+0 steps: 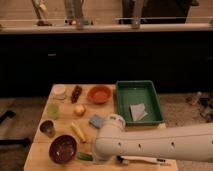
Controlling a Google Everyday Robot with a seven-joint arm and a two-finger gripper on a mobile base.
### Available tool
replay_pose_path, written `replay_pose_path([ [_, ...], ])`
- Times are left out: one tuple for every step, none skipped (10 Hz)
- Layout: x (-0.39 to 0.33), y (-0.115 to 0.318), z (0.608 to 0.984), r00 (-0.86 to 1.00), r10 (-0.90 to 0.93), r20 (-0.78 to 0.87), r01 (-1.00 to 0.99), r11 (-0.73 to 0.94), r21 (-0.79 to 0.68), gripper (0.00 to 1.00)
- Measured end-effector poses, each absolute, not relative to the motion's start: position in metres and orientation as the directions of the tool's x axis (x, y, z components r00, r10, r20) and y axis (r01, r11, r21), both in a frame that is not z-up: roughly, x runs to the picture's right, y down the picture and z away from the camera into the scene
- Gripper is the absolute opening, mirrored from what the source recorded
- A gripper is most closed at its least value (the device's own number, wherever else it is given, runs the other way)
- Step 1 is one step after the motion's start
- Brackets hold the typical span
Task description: Place pepper in paper cup
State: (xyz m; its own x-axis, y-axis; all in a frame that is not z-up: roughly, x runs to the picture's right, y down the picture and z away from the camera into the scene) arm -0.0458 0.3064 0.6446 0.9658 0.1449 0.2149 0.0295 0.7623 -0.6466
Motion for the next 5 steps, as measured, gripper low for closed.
replay_pose_path([
  [-0.046, 0.306, 0.645, 0.966, 0.145, 0.215, 0.029, 0.763, -0.646, 0.0],
  [-0.046, 0.306, 0.645, 0.966, 0.143, 0.216, 0.031, 0.764, -0.644, 0.0],
  [-0.048, 0.303, 0.647, 0.967, 0.131, 0.218, 0.038, 0.773, -0.633, 0.0],
  [-0.058, 0.296, 0.652, 0.968, 0.116, 0.223, 0.048, 0.787, -0.616, 0.0],
  [-0.068, 0.291, 0.655, 0.968, 0.109, 0.227, 0.053, 0.793, -0.607, 0.0],
])
